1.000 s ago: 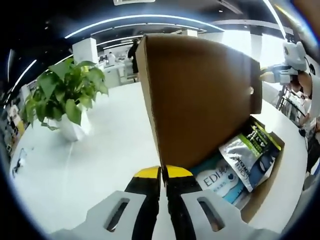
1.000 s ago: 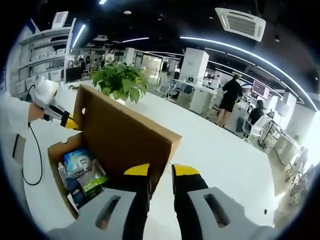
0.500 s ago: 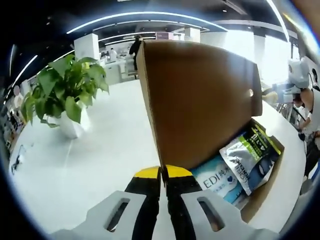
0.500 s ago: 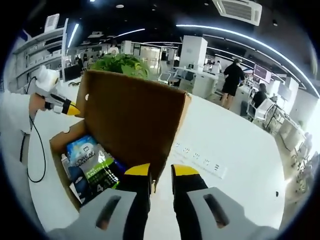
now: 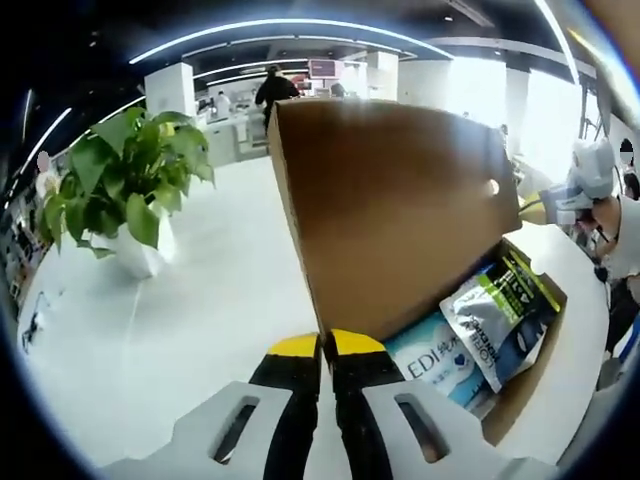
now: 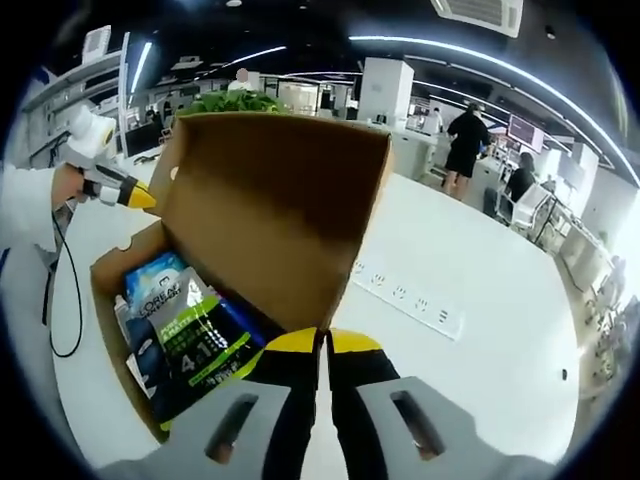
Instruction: Operate the shoe box by opening the lid, removing the specified soft item, and placing it in the target area until the item is outside and the box remains undamaged.
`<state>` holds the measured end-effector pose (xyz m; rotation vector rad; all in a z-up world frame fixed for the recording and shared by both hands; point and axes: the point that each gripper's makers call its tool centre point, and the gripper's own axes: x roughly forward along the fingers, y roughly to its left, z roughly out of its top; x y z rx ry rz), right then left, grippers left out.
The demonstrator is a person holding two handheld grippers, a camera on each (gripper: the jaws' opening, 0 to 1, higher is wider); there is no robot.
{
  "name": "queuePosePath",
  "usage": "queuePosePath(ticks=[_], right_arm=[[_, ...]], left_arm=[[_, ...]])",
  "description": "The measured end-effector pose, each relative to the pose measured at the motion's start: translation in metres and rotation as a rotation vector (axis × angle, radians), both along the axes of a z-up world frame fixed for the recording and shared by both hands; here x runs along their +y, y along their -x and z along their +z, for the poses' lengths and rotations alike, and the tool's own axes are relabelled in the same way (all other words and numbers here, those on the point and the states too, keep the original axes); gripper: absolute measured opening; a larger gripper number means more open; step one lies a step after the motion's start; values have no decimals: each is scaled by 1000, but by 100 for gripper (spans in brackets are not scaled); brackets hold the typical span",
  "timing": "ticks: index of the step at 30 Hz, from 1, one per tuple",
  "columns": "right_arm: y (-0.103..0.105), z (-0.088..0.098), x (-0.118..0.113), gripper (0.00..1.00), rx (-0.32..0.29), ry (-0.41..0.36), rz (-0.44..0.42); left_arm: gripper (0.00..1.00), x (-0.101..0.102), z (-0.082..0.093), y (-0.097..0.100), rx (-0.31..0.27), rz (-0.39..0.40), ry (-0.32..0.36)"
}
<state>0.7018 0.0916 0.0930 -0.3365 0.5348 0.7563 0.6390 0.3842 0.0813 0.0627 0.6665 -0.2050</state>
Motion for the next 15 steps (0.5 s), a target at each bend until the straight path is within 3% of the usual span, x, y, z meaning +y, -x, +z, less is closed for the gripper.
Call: queuePosePath(ticks=[15], right_arm=[[-16, -3, 5, 2, 12, 6, -6]], left_arm=[[2, 1, 2, -9, 12, -16, -12]])
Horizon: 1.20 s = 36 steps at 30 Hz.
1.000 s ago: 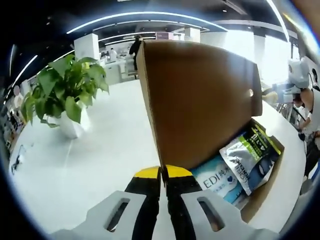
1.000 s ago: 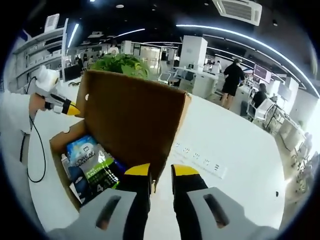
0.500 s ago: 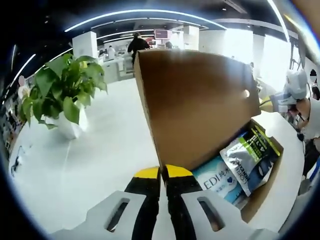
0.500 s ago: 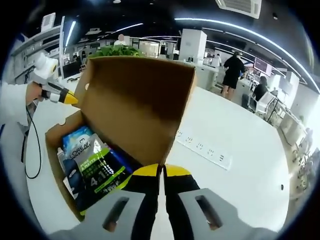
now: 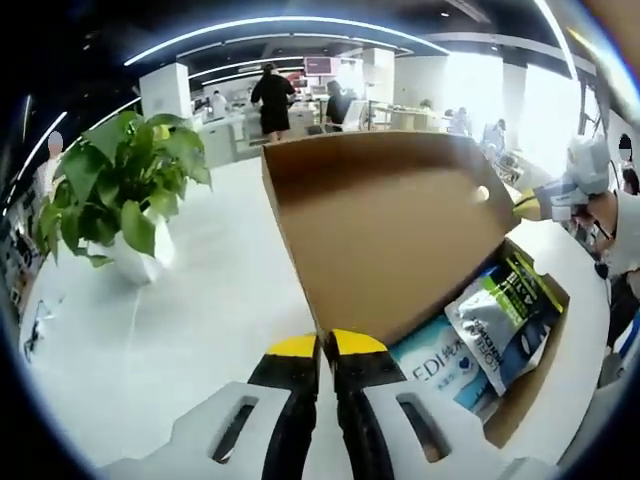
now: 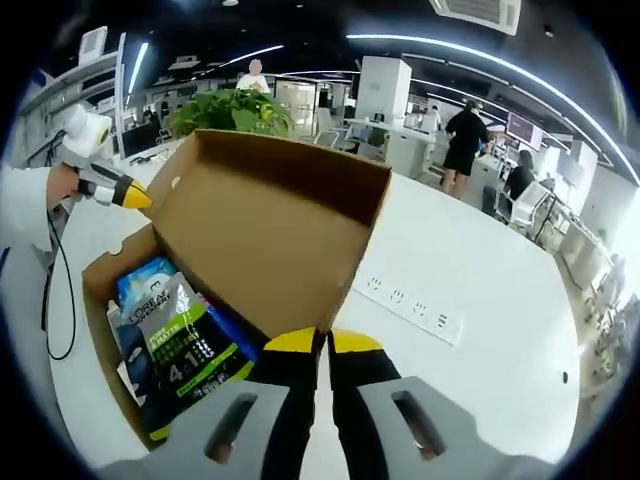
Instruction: Operate the shoe box by opening the lid, removing the specified soft item, and placing it in the target area until the item is outside and the box remains undamaged.
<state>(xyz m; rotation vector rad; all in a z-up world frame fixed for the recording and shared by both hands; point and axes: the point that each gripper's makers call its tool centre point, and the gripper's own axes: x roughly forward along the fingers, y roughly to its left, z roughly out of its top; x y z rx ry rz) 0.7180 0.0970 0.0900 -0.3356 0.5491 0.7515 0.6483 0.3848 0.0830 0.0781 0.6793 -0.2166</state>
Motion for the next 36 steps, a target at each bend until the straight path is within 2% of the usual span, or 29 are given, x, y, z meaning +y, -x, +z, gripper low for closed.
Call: queuePosePath(ticks=[17, 36], right_arm=[[-18, -16, 5, 4, 39, 41, 10], [-23, -28, 8, 6, 86, 66, 17]], left_arm=[[4, 2, -7, -14, 70, 5, 8], [5, 0, -21, -14, 133, 1, 30]])
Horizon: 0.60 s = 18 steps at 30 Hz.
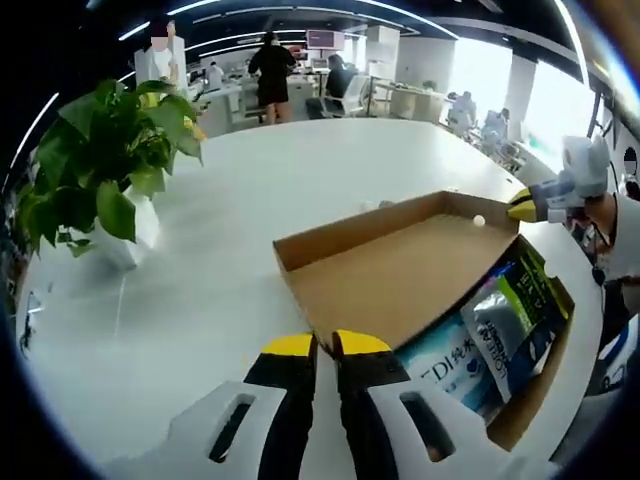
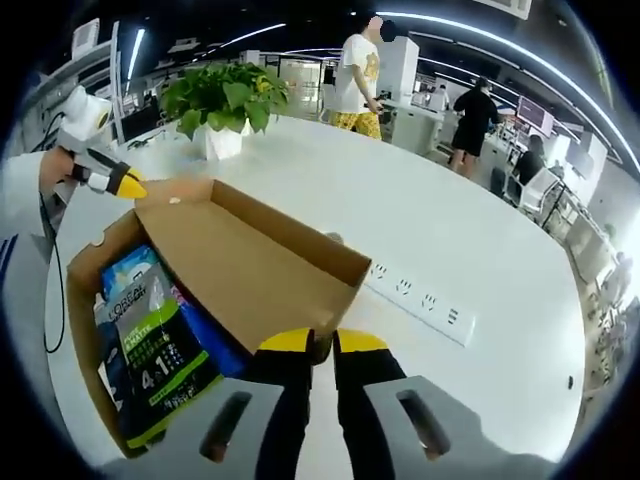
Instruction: Operate the shoe box by opening the lid, removing the specified soft item, and placing it in the target area until the item is outside and the box remains undamaged.
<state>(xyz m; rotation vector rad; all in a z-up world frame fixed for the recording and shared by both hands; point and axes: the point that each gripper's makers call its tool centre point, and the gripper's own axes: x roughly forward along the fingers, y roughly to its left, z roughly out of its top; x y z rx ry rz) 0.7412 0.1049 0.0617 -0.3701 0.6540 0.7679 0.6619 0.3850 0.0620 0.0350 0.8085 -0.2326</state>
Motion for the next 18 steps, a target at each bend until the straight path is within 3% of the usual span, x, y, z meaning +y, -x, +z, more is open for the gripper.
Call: queuePosePath(ticks=[4, 9, 13, 18], right_arm=[[0, 1, 0, 7, -3, -1, 3], [1, 1, 0, 9, -10, -1, 4], [-1, 6, -4, 18, -20, -12, -14], [0, 13, -10, 18, -29, -20, -22]], left_arm=[[6, -1, -2, 2, 6, -9, 2], [14, -3, -4, 2, -1, -16, 7], [21, -3, -1, 0, -20, -14, 8], [25, -2, 7, -1, -45, -15, 11]])
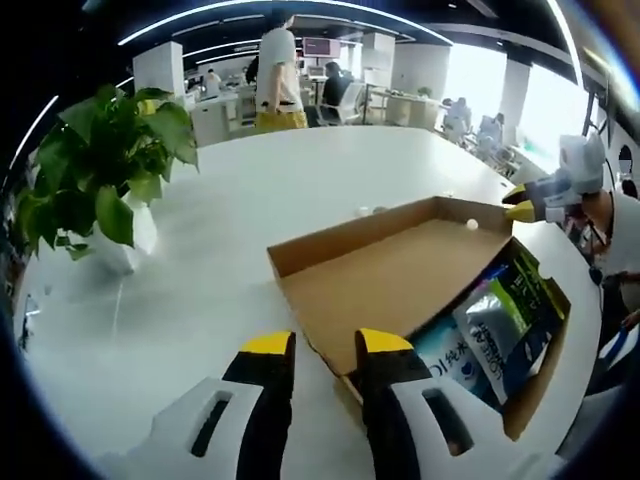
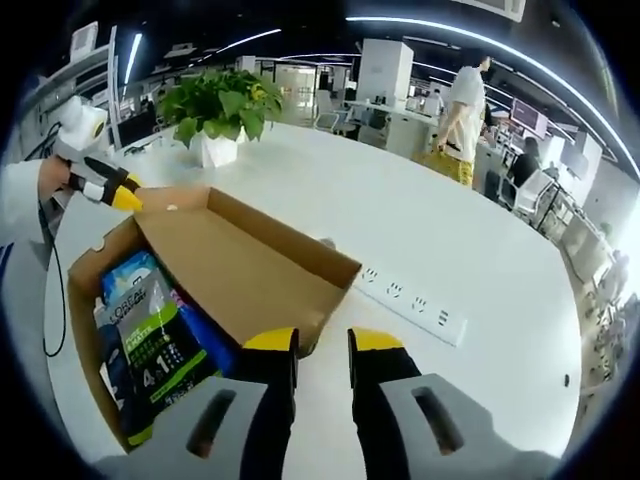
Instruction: Operate the shoe box by opening the lid, removing the specified soft item, and placing it in the target area until the item is outside and the box remains undamaged.
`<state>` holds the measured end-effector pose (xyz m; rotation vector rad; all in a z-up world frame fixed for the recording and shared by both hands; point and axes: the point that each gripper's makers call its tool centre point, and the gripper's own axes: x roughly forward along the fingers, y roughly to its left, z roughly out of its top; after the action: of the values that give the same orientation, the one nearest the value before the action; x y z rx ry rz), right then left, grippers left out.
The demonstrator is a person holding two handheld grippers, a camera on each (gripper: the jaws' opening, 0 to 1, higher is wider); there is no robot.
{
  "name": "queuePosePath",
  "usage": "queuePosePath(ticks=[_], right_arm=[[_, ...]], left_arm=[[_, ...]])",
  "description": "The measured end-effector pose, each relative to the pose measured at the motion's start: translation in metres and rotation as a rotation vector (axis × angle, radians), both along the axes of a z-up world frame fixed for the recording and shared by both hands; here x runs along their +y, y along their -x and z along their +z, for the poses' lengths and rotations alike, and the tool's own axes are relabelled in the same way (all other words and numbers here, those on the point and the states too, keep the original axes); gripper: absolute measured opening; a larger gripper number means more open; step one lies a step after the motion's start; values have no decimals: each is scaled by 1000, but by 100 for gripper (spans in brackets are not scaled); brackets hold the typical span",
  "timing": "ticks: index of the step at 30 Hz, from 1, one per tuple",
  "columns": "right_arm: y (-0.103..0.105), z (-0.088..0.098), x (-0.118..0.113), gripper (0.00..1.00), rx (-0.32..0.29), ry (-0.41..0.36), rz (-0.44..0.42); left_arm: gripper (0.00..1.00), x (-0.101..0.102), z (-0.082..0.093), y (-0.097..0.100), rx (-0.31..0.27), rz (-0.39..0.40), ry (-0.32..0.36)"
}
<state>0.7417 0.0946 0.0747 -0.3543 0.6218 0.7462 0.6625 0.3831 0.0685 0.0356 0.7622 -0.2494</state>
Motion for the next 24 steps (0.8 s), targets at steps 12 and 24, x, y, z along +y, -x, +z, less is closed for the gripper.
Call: queuePosePath(ticks=[12, 24], right_arm=[[12, 15, -3, 28, -5, -45, -16], [27, 32, 2, 32, -16, -87, 1]], left_arm=[[35, 5, 14, 7, -62, 13, 20], [37, 3, 33, 14, -117, -3, 67]])
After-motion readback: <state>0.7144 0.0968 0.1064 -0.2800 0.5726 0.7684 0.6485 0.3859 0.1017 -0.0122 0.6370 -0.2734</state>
